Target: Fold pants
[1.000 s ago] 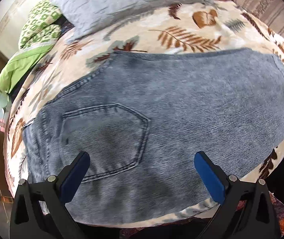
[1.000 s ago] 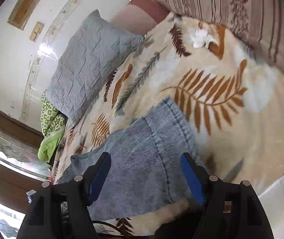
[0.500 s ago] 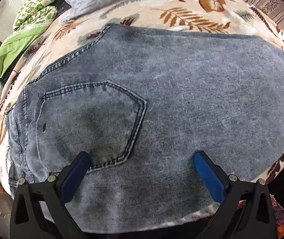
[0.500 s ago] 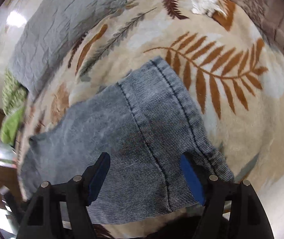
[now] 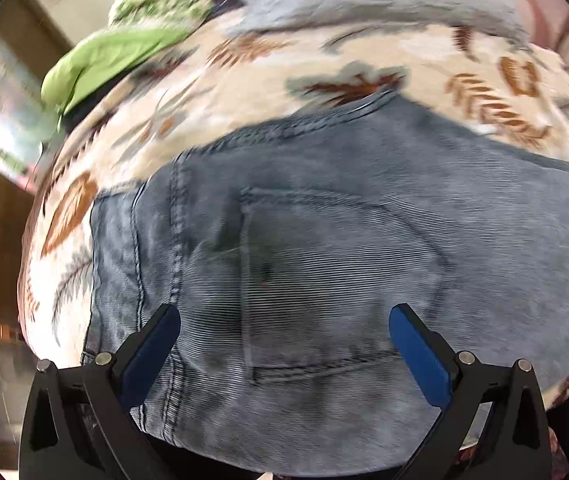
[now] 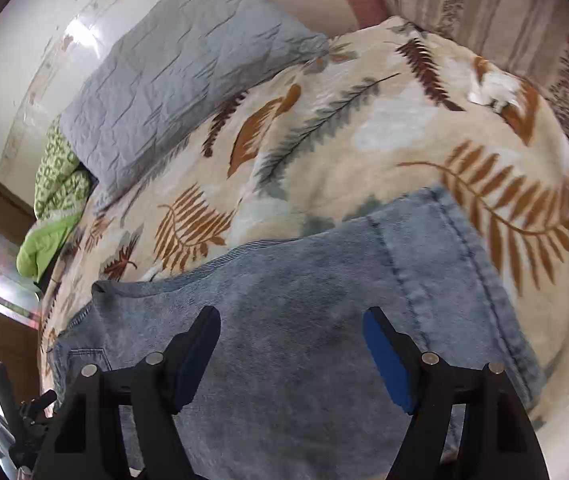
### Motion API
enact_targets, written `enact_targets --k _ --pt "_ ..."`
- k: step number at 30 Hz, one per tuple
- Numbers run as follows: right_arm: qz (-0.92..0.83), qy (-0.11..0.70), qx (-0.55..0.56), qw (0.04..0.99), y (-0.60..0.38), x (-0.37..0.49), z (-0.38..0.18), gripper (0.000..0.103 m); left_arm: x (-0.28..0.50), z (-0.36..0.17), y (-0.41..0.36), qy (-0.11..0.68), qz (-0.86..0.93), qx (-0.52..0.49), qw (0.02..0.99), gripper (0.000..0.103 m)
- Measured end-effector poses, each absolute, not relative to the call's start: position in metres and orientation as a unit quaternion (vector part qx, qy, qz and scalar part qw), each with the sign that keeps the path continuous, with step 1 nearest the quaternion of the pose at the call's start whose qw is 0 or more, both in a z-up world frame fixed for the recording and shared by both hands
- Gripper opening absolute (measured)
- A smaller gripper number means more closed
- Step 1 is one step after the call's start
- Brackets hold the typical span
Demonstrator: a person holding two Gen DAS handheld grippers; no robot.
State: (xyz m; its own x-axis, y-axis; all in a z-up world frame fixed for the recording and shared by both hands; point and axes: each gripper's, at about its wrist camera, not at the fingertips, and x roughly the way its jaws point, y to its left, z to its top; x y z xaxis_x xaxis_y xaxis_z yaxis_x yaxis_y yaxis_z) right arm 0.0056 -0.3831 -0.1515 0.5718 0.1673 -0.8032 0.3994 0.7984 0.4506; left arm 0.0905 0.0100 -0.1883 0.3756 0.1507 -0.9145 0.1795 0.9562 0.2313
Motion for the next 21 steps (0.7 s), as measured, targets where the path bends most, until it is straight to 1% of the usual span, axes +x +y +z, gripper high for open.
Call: enact_targets --k 2,3,7,8,9,11,14,17,21 --pt "-0.077 0.474 0.298 0.825 -0.375 0.016 -0.160 0.077 0.096 -0.198 0.019 0.569 0.000 0.144 0.810 0.103" --pt "-0.082 0.499 0.299 0.809 -0.372 0.026 -0.177 0.077 0.098 -0.204 0.022 0.573 -0.003 0.139 0.808 0.103" --pt "-0.079 0.490 0.279 0.822 -0.368 0.027 -0.187 0.078 0.099 -0.209 0.023 0.561 -0.003 0.132 0.818 0.103" --pt "-0.076 0.491 0.255 0.829 -0.362 0.028 -0.188 0.080 0.101 -0.211 0.023 0.557 -0.004 0.133 0.820 0.103" --pt "-0.076 0.491 0.255 0.829 -0.362 0.028 -0.188 0.084 0.102 -0.212 0.023 0.552 -0.007 0.131 0.823 0.103" --pt "-0.072 0.488 0.233 0.838 -0.354 0.029 -0.189 0.089 0.102 -0.214 0.025 0.545 -0.013 0.121 0.829 0.103" --pt "-0.081 0.497 0.173 0.846 -0.334 0.035 -0.190 0.096 0.100 -0.215 0.028 0.531 -0.024 0.112 0.839 0.103" --pt "-0.086 0.499 0.157 0.848 -0.331 0.037 -0.192 0.099 0.092 -0.216 0.027 0.506 -0.029 0.115 0.855 0.103" --pt "-0.083 0.496 0.160 0.849 -0.332 0.037 -0.193 0.099 0.086 -0.215 0.027 0.487 -0.033 0.117 0.865 0.103"
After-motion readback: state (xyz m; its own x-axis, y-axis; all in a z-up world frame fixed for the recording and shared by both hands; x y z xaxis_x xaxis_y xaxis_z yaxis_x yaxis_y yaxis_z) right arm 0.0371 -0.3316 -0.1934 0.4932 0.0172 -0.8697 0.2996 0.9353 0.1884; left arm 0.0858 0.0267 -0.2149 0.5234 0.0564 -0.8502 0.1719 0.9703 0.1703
